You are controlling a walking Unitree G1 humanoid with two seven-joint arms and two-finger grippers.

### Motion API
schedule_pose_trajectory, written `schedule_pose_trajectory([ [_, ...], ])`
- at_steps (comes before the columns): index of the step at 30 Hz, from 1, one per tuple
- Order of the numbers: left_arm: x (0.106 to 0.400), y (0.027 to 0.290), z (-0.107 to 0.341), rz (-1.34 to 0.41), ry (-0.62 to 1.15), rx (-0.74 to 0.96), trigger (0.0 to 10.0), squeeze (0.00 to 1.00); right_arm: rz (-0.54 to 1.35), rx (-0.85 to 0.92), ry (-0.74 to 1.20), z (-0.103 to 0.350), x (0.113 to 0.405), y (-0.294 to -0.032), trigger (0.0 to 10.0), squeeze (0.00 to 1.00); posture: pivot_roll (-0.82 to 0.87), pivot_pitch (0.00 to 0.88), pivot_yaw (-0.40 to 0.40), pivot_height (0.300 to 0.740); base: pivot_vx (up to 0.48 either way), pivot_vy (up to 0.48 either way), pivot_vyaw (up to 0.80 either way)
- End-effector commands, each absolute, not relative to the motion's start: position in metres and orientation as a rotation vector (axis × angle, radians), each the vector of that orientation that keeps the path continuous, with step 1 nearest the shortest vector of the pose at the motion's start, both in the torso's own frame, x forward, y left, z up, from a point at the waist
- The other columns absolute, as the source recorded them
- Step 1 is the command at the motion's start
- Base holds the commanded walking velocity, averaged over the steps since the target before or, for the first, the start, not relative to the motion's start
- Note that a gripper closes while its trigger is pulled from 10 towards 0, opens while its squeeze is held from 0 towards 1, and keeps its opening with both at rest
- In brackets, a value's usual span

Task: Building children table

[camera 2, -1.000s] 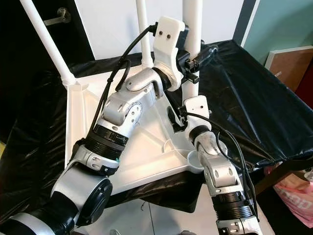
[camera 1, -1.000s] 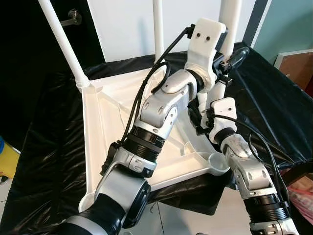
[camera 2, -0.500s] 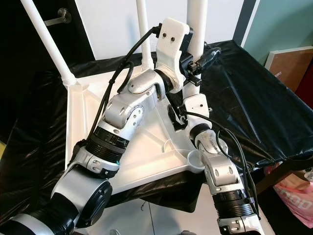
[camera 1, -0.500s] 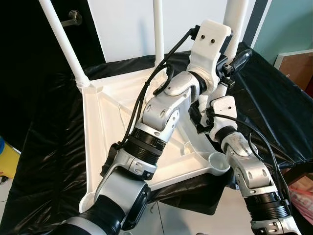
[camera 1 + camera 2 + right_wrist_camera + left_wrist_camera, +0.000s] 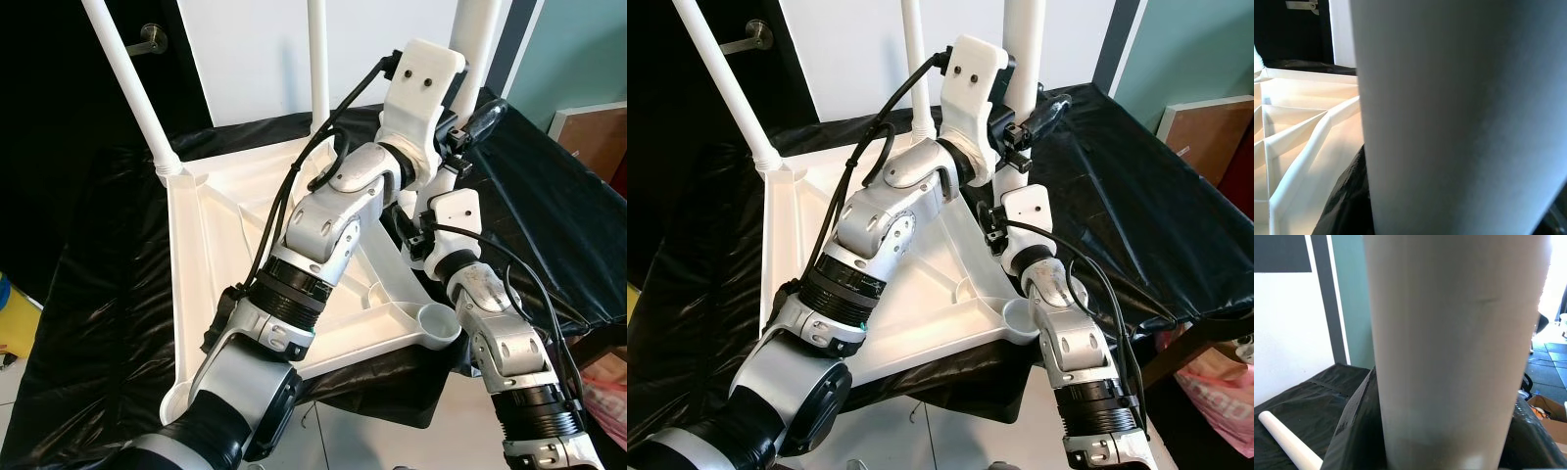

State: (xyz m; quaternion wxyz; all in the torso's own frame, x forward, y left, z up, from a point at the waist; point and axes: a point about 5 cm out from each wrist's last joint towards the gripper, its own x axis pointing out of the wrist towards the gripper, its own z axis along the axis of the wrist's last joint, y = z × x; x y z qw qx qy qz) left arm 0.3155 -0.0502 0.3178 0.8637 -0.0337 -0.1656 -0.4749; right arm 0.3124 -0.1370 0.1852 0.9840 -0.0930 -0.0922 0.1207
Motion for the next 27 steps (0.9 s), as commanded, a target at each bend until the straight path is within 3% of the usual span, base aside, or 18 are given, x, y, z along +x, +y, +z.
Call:
schedule_pose_trajectory([
  [1, 0.305, -0.063, 0.314, -1.043, -0.337, -0.110, 10.0, 0.00, 0.270, -0.184, -0.211, 0.189, 0.312, -0.131, 0.0, 0.00, -0.26, 0.013, 0.051, 0.740, 0.000, 0.000, 0.00],
  [5, 0.305, -0.063, 0.314, -1.046, -0.339, -0.110, 10.0, 0.00, 0.266, -0.177, -0.210, 0.189, 0.312, -0.131, 0.0, 0.00, -0.26, 0.017, 0.050, 0.740, 0.000, 0.000, 0.00],
  [6, 0.304, -0.062, 0.314, -1.058, -0.328, -0.139, 10.0, 1.00, 0.252, -0.162, -0.209, 0.189, 0.313, -0.132, 0.0, 0.00, -0.26, 0.021, 0.052, 0.740, 0.000, 0.000, 0.00],
  [8, 0.304, -0.062, 0.313, -1.077, -0.321, -0.163, 10.0, 1.00, 0.236, -0.150, -0.208, 0.189, 0.313, -0.133, 0.0, 0.00, -0.26, 0.023, 0.053, 0.740, 0.000, 0.000, 0.00],
  [9, 0.302, -0.061, 0.313, -1.090, -0.328, -0.156, 10.0, 1.00, 0.217, -0.132, -0.203, 0.189, 0.314, -0.133, 10.0, 0.00, -0.26, 0.023, 0.053, 0.740, 0.000, 0.000, 0.00],
  [11, 0.302, -0.061, 0.313, -1.090, -0.328, -0.156, 10.0, 1.00, 0.217, -0.132, -0.203, 0.189, 0.314, -0.133, 10.0, 0.00, -0.26, 0.023, 0.053, 0.740, 0.000, 0.000, 0.00],
  [12, 0.301, -0.062, 0.313, -1.096, -0.336, -0.139, 10.0, 0.27, 0.200, -0.113, -0.198, 0.189, 0.315, -0.133, 10.0, 0.00, -0.25, 0.025, 0.055, 0.740, 0.000, 0.000, 0.00],
  [13, 0.301, -0.061, 0.313, -1.093, -0.348, -0.119, 10.0, 0.00, 0.180, -0.096, -0.198, 0.189, 0.316, -0.132, 10.0, 0.00, -0.25, 0.027, 0.057, 0.740, 0.000, 0.000, 0.00],
  [27, 0.307, -0.035, 0.310, -1.024, -0.400, -0.140, 10.0, 0.00, 0.072, 0.010, -0.188, 0.186, 0.320, -0.141, 10.0, 0.00, -0.24, 0.033, 0.067, 0.740, 0.000, 0.000, 0.00],
])
